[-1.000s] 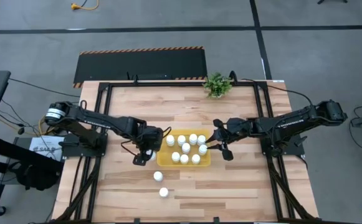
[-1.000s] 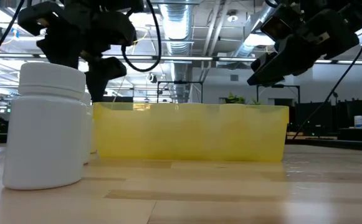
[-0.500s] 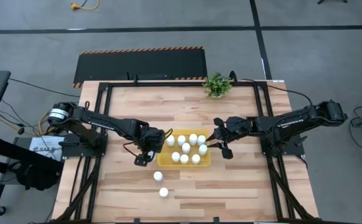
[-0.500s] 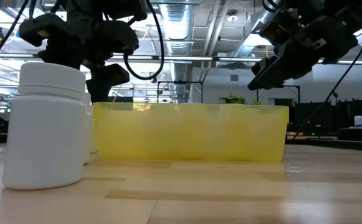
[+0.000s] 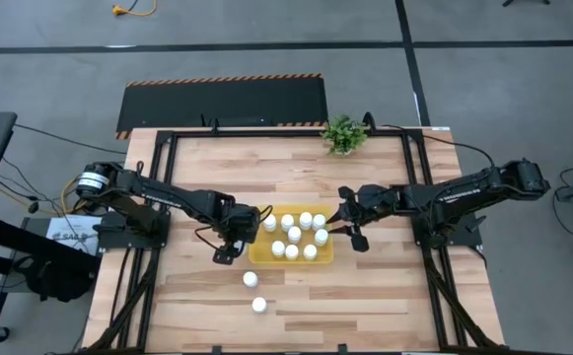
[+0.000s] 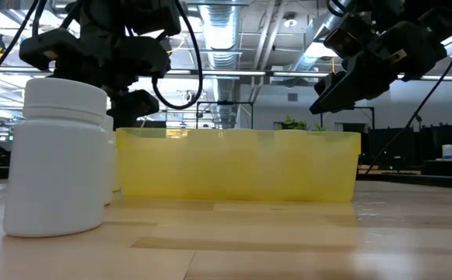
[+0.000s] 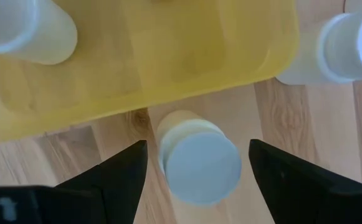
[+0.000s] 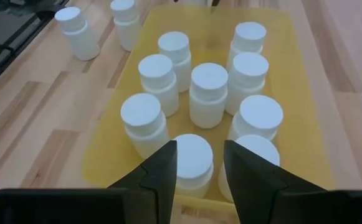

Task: Pick and place pill bottles into a basket
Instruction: Put the white pill bottle into the yellow bin

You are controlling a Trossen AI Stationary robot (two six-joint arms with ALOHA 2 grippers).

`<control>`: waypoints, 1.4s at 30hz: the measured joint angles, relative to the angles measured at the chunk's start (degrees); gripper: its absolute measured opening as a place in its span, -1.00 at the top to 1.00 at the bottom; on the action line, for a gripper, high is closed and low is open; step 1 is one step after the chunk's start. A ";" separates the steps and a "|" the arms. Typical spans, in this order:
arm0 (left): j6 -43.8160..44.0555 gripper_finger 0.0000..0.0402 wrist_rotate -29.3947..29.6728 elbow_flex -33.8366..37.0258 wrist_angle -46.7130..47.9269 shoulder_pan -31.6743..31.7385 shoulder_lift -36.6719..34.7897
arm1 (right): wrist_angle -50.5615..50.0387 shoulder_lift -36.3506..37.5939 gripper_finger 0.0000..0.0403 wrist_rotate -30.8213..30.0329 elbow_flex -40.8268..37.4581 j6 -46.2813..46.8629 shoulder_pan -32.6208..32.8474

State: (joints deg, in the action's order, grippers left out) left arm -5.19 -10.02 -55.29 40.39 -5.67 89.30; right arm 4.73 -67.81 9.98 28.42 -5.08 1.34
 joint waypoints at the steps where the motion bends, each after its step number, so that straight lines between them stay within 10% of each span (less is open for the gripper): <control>1: 0.02 -0.33 0.00 0.00 0.02 0.00 0.00 | -0.02 0.00 0.38 0.00 0.00 0.01 0.00; 24: -0.02 0.23 -1.37 -0.02 0.77 0.04 -0.07 | -0.02 0.00 0.38 0.02 0.00 0.07 0.00; 42: -0.31 0.22 3.30 -12.19 17.74 1.36 -0.02 | 0.00 0.00 0.38 0.02 0.00 0.07 0.00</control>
State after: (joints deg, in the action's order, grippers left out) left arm -5.50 -6.72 -67.48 58.13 -4.32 89.27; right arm 4.73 -67.81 10.00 28.42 -5.01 1.34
